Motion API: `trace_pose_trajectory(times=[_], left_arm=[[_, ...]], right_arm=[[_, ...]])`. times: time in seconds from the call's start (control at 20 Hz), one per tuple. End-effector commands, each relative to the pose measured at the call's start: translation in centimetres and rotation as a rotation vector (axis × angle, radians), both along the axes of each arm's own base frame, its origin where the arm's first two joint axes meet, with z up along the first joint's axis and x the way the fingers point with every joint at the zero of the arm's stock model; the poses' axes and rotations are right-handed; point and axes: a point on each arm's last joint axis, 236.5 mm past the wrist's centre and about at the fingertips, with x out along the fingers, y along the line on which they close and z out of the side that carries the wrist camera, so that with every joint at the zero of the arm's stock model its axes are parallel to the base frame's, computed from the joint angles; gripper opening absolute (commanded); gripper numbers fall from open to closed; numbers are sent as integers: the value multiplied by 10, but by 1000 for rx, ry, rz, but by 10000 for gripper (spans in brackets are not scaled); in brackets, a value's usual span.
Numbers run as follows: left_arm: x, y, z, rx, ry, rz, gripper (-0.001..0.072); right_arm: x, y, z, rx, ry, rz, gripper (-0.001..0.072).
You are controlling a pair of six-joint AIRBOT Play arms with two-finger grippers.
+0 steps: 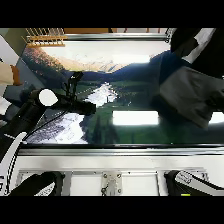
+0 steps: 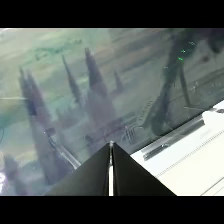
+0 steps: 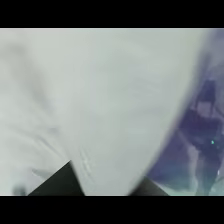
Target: Fold the clothes and pants, and hang the long-sleeved shirts on hangers.
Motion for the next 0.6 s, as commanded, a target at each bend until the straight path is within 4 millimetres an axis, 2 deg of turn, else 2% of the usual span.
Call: trace_pose_trajectory(times=[0.0, 0.15, 0.25, 0.55], left_arm=[[0, 0, 0, 0, -1, -1, 18], [0, 0, 0, 0, -1, -1, 18], [0, 0, 0, 1, -1, -1, 18], [0, 0, 0, 2, -1, -1, 18]], right_arm=[[-67, -57, -20, 57, 68, -234, 19], [-101, -43, -53, 102, 189, -286, 19], [-117, -35, -68, 108, 244, -295, 19], [-140, -20, -79, 130, 352, -248, 30]])
